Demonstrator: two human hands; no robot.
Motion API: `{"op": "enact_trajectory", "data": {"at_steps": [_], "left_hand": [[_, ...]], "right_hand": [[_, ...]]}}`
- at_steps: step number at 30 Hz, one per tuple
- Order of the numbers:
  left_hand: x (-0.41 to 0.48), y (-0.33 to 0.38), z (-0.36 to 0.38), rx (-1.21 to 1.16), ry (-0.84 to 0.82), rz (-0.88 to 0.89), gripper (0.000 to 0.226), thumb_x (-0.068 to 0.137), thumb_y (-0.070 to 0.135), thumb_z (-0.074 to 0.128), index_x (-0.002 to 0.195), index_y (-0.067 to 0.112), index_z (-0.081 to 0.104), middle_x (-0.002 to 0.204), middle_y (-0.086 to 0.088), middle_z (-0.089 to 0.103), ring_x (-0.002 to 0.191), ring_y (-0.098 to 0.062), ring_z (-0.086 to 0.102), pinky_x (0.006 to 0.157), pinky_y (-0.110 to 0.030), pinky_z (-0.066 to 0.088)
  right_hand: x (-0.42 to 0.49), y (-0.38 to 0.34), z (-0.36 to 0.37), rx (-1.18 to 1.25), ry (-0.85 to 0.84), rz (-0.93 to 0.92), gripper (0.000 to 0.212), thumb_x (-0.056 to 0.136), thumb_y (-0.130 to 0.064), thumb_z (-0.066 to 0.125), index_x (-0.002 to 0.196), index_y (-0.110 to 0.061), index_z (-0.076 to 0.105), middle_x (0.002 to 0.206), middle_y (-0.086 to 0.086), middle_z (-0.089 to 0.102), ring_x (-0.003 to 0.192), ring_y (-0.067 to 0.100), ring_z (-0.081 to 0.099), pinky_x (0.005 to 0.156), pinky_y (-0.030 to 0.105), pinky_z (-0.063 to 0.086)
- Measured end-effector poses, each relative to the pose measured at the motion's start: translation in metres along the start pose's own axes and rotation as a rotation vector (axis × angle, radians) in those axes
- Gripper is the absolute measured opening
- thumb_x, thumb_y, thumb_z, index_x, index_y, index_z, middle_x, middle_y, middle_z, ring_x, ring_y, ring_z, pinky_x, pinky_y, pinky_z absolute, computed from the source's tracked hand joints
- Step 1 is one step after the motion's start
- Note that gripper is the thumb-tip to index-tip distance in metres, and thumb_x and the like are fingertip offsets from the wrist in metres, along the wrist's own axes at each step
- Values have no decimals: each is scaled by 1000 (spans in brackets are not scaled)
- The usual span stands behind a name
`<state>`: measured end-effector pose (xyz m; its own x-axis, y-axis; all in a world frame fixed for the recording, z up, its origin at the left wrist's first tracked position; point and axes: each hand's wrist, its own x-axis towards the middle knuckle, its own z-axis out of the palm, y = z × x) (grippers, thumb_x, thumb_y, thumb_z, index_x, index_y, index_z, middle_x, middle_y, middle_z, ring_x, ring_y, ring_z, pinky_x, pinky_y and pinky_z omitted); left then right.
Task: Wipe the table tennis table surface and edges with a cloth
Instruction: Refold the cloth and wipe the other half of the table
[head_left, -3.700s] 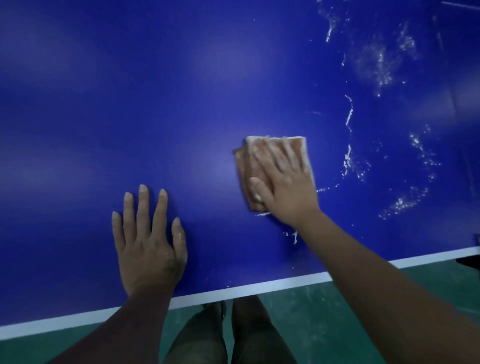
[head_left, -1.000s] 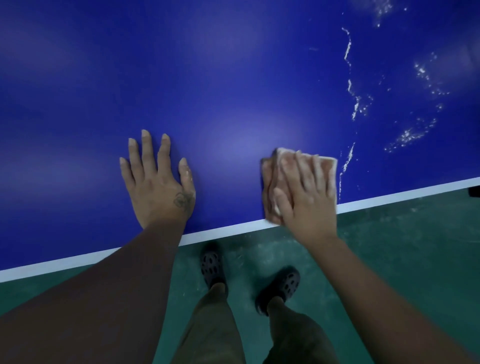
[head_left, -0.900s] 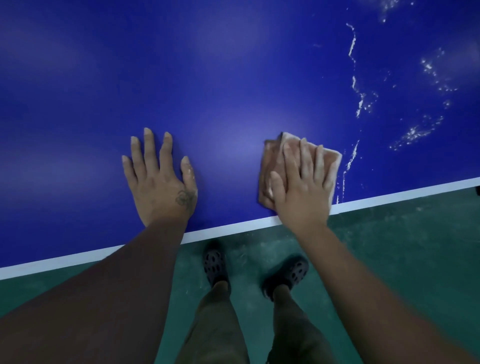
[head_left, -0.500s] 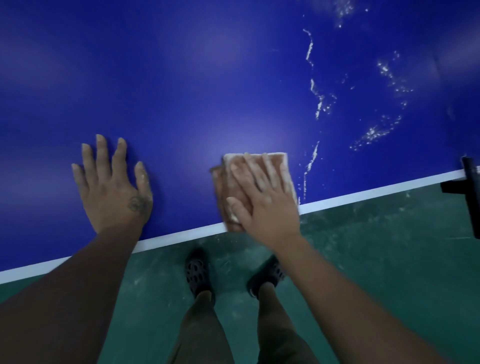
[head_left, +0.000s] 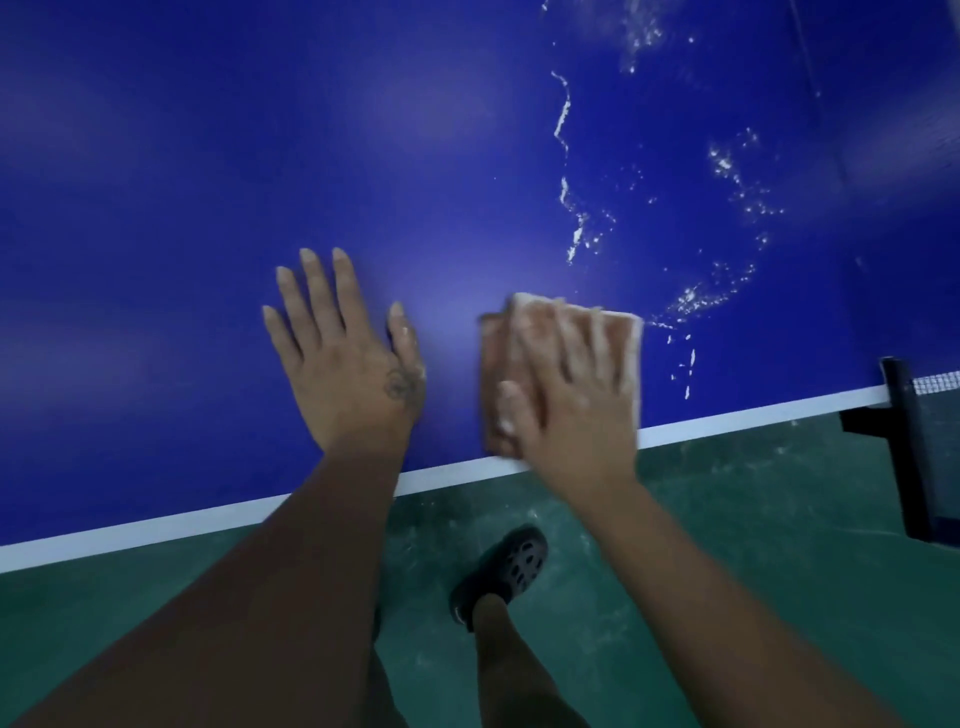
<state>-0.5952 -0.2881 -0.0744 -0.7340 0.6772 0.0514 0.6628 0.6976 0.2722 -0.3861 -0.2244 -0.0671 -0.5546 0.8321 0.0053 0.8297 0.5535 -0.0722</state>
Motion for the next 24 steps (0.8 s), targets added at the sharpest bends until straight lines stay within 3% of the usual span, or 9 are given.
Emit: {"op": "enact_trajectory", "data": {"at_steps": [4,7,15,20,24], "left_hand": [[-1,-2,7,28,46,10,67,115,56,28,174,23,24,183,-11,13,170,-34,7,137,-56,5],[-1,1,5,32,46,9,66,115,54,31,173,23,28,183,-11,16,170,-34,8,137,-55,5],[0,8,0,25,63,-4,64,115,50,35,171,20,34,182,-12,20,170,-33,11,137,-54,7],[2,10,-3,10,53,-13,63,114,47,36,171,19,35,182,-11,20,170,-34,11,137,-55,7],[2,10,-2,7,66,-4,63,113,46,39,170,18,37,181,-12,21,169,-35,13,137,-56,8]], "right_hand": [[5,-44,8,152,34,-240,64,109,-60,43,166,-32,39,177,-1,27,166,31,14,129,69,11],[15,-17,5,172,19,-345,66,109,-60,45,167,-31,39,177,-2,27,167,30,14,130,66,13],[12,112,-6,33,40,-47,66,111,-56,40,170,-28,31,178,0,23,167,31,12,128,70,15],[28,49,1,59,15,-107,66,111,-61,33,172,-38,19,180,-2,18,167,35,7,129,71,9],[64,3,8,171,44,-285,61,111,-59,40,166,-33,40,177,-2,27,166,32,14,129,68,11]]}}
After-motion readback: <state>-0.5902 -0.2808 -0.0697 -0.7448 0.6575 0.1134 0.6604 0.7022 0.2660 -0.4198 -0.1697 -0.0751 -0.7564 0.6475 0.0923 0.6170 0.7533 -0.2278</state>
